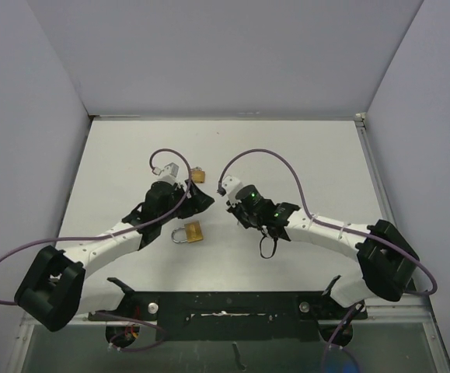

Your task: Unlock with the key

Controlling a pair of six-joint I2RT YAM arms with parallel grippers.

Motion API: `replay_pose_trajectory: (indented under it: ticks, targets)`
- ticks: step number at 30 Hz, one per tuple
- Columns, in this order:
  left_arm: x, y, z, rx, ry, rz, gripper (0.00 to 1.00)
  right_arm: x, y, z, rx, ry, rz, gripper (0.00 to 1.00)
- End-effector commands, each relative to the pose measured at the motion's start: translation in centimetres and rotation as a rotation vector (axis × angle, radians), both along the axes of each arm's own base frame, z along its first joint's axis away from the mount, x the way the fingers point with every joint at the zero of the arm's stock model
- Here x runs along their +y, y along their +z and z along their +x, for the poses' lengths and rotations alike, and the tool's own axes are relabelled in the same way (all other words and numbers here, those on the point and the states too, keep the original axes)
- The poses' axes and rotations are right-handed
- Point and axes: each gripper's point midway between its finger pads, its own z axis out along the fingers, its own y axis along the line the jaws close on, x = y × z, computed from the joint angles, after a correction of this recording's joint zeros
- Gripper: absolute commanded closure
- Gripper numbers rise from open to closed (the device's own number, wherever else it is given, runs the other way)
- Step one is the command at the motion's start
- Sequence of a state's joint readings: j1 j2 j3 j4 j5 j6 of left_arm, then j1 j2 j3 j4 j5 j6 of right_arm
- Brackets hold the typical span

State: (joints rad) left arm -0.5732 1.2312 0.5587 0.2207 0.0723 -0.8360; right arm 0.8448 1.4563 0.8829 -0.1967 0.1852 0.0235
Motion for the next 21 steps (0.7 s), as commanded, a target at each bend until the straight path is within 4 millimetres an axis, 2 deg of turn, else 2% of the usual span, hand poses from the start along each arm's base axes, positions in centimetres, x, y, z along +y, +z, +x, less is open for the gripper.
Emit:
replay_pose_trajectory:
  ticks: [1,5,14,21]
  targets:
    - [-1.2,2.1,1.8,0.052,0.104,-0.153,0.36,0.4,4.1,1.6,-0.206,-0.036,0.041,1.0]
    - [-2.1,2.1,2.0,0.116,0.133,-0.227,0.4,0.7,5.1,1.3,-0.267,-0.013,0.049,1.0]
    - [-4.8,3.0,1.6,0.181,0.191,-0.303,0.45,1.2,5.4,1.3,-0.316,0.026,0.03,1.0]
    - [-5.9,3.4,2.0,0.221,0.247,-0.34,0.48,1.6,5.5,1.3,-0.334,0.036,-0.002,1.0]
